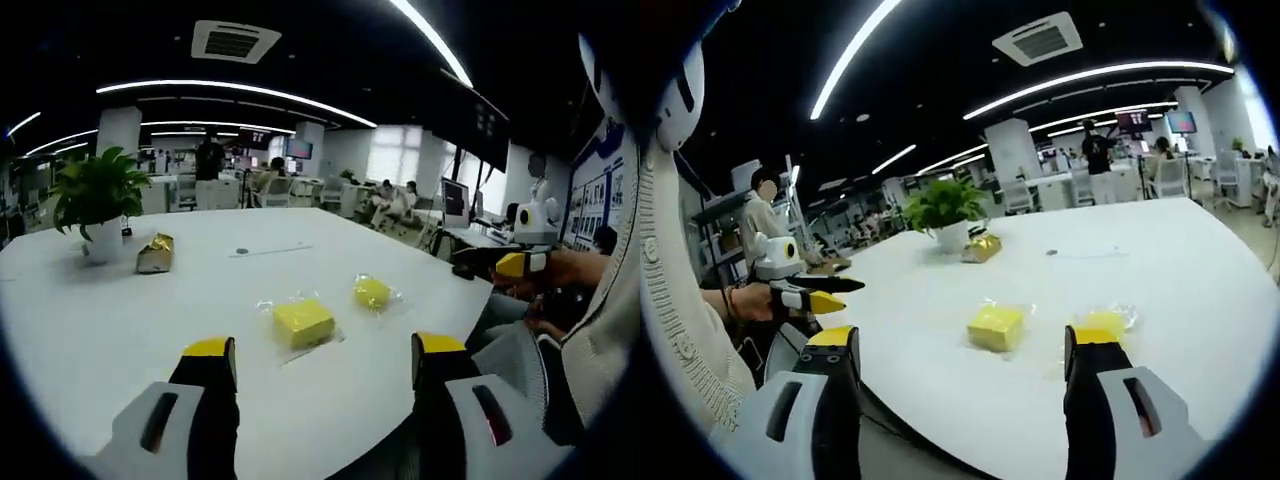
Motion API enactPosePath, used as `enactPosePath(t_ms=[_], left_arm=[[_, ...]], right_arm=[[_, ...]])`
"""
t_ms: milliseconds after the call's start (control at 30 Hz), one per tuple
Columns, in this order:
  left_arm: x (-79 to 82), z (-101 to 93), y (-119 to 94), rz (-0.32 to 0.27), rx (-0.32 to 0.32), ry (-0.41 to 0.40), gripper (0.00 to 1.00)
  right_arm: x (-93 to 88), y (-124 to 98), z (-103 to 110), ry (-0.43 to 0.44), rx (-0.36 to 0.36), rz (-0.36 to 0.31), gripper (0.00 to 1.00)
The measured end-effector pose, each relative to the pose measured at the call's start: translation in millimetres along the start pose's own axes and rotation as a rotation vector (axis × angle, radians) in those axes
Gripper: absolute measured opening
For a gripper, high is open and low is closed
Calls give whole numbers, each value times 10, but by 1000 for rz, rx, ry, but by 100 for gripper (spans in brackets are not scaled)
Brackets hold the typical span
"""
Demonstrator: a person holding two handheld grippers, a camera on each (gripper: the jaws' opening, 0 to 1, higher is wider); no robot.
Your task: Compare the silicone blocks by pressing each to a similar depth, holding the contact briefly, and releasing to observe deformation and rebound differences across the visible hardness samples.
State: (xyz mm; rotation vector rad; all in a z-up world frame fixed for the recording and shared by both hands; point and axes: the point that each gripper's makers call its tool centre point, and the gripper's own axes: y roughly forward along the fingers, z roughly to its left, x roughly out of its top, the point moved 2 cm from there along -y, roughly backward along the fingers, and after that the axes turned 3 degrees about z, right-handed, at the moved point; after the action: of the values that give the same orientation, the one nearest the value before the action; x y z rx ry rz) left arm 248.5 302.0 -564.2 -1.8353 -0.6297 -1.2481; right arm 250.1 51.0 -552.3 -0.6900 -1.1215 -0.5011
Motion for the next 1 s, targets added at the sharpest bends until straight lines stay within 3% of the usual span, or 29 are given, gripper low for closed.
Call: enactPosePath(t_ms=[233,1000], left_arm=[[-9,-57,-40,-11,-16,-22,76],[-66,46,-89,18,-30,-39,76]], right_arm=[[-83,3,5,20,-20,30,77],[37,-46,27,17,-23,15,76]])
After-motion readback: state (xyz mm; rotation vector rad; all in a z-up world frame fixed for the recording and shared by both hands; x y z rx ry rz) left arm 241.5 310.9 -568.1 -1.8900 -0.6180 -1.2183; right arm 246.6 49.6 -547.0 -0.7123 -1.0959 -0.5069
